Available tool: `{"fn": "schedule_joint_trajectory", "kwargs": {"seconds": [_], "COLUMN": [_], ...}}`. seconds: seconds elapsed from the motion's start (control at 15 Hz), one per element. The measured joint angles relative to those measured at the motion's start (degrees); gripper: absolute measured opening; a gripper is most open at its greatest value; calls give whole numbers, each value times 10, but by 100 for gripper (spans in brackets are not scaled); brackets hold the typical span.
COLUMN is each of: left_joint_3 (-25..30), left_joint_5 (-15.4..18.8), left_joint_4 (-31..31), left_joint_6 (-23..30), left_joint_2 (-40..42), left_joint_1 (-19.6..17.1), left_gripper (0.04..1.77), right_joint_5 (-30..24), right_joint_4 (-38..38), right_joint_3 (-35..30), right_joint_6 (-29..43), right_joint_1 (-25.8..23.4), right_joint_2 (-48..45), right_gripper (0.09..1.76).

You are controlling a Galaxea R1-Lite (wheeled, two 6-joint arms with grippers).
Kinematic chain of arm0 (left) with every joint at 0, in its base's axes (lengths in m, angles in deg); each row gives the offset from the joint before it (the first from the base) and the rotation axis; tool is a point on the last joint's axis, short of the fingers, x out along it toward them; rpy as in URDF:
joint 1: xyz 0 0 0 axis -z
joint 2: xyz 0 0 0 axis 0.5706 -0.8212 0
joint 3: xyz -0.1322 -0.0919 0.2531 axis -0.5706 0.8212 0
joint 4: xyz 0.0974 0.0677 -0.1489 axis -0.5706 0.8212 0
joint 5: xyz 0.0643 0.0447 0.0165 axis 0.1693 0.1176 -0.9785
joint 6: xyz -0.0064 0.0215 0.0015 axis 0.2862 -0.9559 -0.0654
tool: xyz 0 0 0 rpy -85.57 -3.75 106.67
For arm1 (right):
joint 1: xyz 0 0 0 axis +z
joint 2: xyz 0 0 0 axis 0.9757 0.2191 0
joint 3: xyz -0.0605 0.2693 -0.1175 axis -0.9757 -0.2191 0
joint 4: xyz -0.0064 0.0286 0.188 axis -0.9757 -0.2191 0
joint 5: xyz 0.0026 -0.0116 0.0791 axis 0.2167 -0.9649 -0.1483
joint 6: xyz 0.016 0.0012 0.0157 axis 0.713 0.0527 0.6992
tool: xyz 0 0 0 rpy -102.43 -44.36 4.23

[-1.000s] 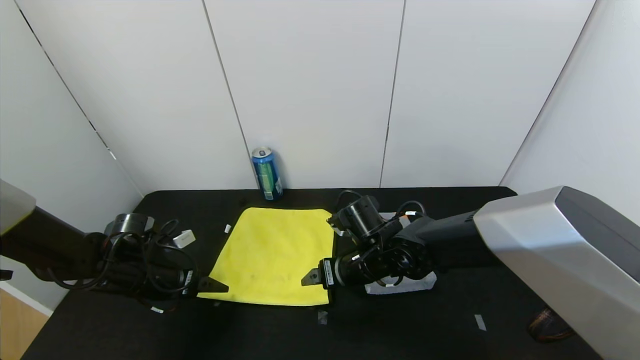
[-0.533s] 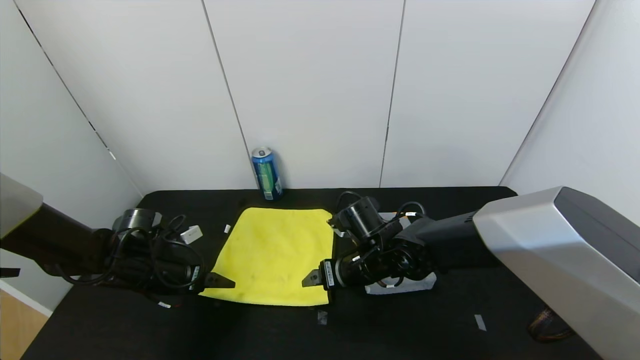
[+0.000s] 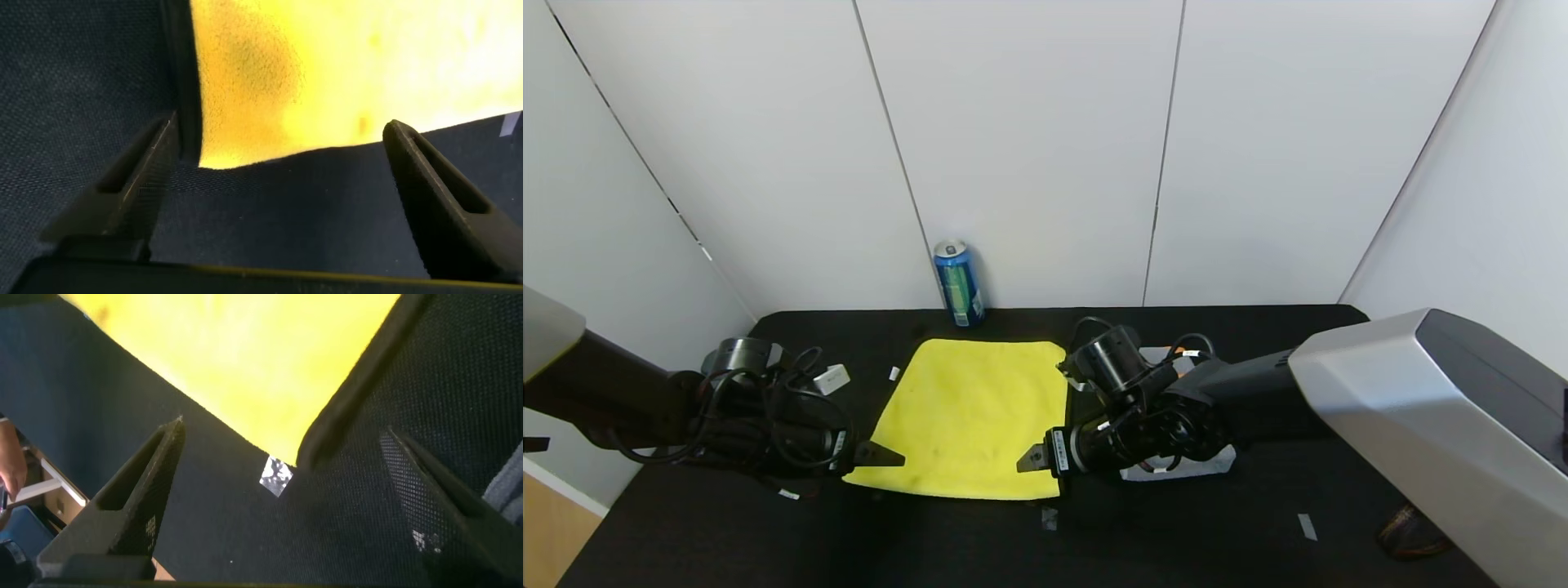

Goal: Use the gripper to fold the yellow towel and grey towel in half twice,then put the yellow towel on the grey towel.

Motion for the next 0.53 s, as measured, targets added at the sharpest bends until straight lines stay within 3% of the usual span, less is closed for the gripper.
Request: {"fn": "schedule_joint_trajectory", "kwargs": {"seconds": [0.07,0.27,0.53], "left_joint_3": [0,-3,-5], "left_joint_5": [0,1,0], "left_joint_4": [0,0,0], "left_joint_6": [0,-1,-1], "left_joint_2": [0,-2,-4], "left_joint_1": [0,0,0], "left_gripper": [166,116,71], "right_joint_5": [0,0,0], "right_joint_4": [0,1,1], "right_joint_3": [0,0,0], "right_joint_6": [0,0,0], "right_joint_1": [0,1,1], "right_joint_2": [0,2,3], "right_gripper": [171,171,171]}}
